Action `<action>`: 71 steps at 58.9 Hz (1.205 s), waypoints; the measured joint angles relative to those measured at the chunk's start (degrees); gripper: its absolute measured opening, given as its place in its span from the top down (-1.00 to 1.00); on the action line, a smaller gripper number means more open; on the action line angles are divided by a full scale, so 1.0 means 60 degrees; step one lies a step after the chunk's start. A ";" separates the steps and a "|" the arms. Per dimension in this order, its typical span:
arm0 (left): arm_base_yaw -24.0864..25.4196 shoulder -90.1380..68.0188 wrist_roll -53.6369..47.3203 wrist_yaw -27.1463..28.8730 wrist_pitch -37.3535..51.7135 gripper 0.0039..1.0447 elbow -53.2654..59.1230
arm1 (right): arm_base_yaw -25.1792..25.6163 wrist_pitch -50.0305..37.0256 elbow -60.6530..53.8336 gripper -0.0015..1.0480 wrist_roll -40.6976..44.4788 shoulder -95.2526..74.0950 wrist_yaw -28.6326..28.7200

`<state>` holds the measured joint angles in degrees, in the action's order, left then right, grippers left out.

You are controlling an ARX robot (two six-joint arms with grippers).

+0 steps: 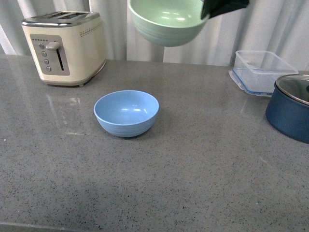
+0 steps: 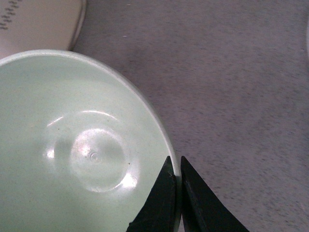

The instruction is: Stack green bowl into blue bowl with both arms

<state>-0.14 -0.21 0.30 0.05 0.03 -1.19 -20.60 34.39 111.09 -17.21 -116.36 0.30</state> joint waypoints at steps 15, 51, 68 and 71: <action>0.0000 0.0000 0.0000 0.0000 0.0000 -0.87 0.0000 | -0.1035 0.0160 0.0455 0.98 0.0127 -0.0896 0.0189; 0.0000 0.0000 0.0000 0.0000 0.0000 -0.87 0.0000 | -0.1344 -0.0215 -0.0943 0.98 0.0823 -0.1577 -0.0543; 0.0000 0.0000 0.0000 0.0000 0.0000 -0.87 0.0000 | -0.1395 -0.0393 -0.0933 0.90 0.0903 -0.1734 -0.0721; 0.0000 0.0000 0.0000 0.0000 0.0000 -0.87 0.0000 | -0.1392 -0.0412 -0.0933 0.77 0.0903 -0.1734 -0.0718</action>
<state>-0.14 -0.21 0.30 0.05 0.03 -1.19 -28.95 31.92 105.49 -11.79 -126.76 -4.01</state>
